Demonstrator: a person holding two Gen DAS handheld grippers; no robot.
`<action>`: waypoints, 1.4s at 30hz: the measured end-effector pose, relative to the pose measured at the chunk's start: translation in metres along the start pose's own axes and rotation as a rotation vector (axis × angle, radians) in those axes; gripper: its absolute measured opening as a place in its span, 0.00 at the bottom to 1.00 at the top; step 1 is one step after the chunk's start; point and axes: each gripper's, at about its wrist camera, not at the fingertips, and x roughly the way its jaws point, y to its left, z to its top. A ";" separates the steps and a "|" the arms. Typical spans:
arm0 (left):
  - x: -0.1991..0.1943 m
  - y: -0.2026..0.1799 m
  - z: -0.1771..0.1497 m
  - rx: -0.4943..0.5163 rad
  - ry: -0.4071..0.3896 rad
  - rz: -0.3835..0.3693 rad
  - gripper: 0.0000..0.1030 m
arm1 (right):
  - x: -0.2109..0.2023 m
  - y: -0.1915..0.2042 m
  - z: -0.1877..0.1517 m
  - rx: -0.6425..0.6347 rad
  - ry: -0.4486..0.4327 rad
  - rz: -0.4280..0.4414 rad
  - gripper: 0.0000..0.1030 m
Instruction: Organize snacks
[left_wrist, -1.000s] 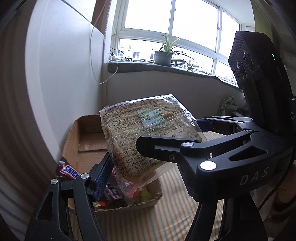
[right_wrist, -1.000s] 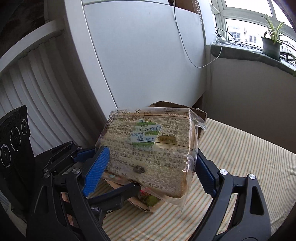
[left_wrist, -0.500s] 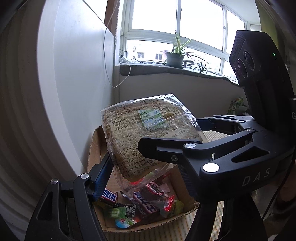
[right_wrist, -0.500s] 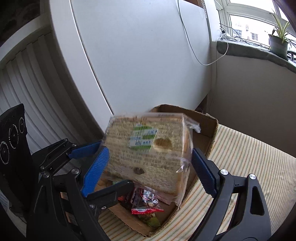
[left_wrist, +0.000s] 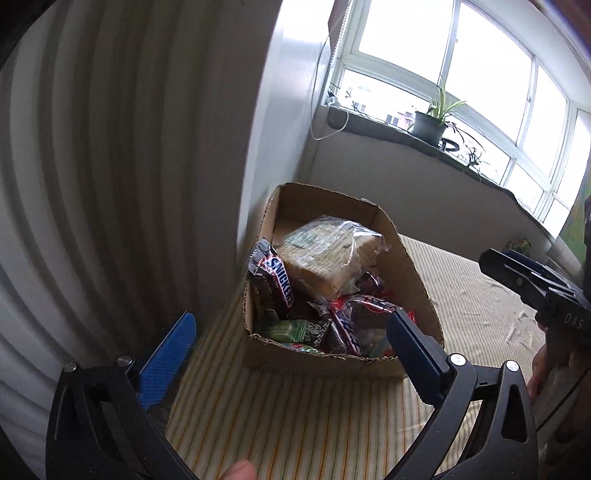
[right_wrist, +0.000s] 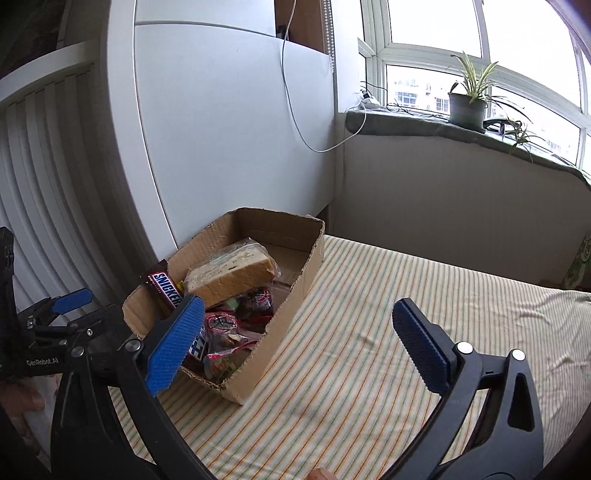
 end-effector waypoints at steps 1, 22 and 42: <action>-0.008 0.003 -0.003 -0.011 -0.009 0.016 1.00 | -0.005 0.000 -0.003 0.000 -0.009 -0.009 1.00; -0.062 -0.175 -0.038 0.256 -0.096 -0.023 1.00 | -0.163 -0.132 -0.083 0.155 -0.158 -0.221 1.00; -0.128 -0.259 -0.027 0.342 -0.178 -0.072 1.00 | -0.228 -0.162 -0.060 0.217 -0.207 -0.275 1.00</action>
